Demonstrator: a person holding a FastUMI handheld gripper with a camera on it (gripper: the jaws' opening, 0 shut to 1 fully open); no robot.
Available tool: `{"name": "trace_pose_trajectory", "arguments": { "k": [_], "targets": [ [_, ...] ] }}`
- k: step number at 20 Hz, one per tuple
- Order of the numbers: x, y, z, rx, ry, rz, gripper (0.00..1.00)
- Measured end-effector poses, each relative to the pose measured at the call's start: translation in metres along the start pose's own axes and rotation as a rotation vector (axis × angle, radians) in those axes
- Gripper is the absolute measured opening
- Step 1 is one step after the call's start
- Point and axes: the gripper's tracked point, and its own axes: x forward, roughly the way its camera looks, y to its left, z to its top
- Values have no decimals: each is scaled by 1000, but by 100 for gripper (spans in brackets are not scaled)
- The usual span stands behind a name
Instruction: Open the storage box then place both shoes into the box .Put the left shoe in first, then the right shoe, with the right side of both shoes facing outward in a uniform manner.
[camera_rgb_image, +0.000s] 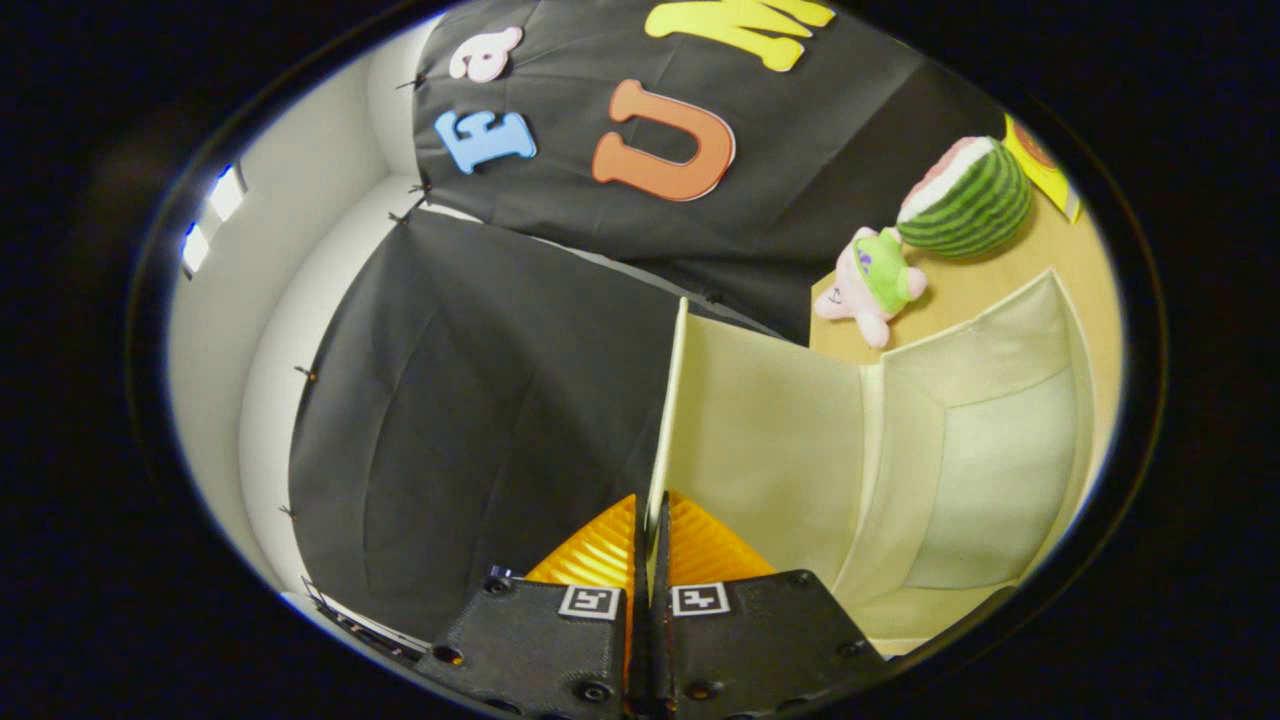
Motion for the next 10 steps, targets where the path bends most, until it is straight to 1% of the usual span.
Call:
{"name": "trace_pose_trajectory", "arguments": {
  "k": [2, 3, 5, 6, 7, 9, 10],
  "targets": [
    [8, -10, -1, -101, 0, -61, 35],
    [9, -19, 2, -142, -12, -119, 50],
    [7, -26, 10, -162, -36, -163, 80],
    [3, -33, 9, -155, -26, -193, 85],
    [-4, -38, 9, -132, -22, -204, 91],
    [-17, -46, 7, -129, 17, -226, 100],
    [-30, -53, 6, -145, 34, -247, 100]
  ]
}}
